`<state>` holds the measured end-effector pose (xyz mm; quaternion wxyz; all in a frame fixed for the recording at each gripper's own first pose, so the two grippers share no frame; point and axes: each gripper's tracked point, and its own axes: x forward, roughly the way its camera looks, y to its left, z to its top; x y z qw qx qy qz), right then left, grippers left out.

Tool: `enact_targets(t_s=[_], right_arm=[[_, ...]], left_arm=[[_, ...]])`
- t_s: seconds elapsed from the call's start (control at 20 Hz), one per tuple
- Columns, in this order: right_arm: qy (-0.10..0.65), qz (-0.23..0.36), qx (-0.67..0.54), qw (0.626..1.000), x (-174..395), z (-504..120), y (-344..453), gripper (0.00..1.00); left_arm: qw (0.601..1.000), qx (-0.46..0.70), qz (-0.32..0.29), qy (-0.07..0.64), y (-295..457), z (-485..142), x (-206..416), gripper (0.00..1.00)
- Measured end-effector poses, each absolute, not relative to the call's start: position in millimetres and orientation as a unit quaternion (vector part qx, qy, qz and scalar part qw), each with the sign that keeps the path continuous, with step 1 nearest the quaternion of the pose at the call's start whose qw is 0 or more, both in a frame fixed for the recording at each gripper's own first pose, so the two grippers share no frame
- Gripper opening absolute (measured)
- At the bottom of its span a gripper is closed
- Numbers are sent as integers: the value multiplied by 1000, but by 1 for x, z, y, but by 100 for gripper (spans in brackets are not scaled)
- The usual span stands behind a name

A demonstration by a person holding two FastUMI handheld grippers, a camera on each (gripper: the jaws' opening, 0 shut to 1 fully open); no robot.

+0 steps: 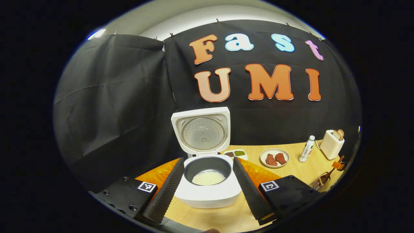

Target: Close the left gripper, press the button to open the rice cooker; take a wooden spoon from the chopstick holder with the right hand, scoop a spoonful of rice and pour it into the rice cooker, then put the wooden spoon back into the chopstick holder.

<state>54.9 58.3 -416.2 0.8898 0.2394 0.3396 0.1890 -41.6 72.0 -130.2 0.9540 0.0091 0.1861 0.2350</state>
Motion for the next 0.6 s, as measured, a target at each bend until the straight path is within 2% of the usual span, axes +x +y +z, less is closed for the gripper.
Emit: enact_targets(t_s=[0.25, 0.3, 0.45, 0.5, 0.6], right_arm=[[362, 162, 257, 881, 46, -420, 45, 23], [366, 156, 253, 882, 42, -421, 40, 26], [372, 134, 242, 886, 32, -413, 22, 41], [371, 126, 241, 888, 28, -409, 15, 54], [358, 110, 239, 896, 24, -392, -3, 64]], left_arm=[[962, -22, 224, 154, 95, -99, -8, 98], [963, -26, 223, 150, 101, -93, 0, 100], [967, -39, 208, 141, 116, -80, 32, 98], [968, -45, 204, 139, 123, -75, 41, 98], [968, -61, 201, 140, 143, -68, 59, 100]])
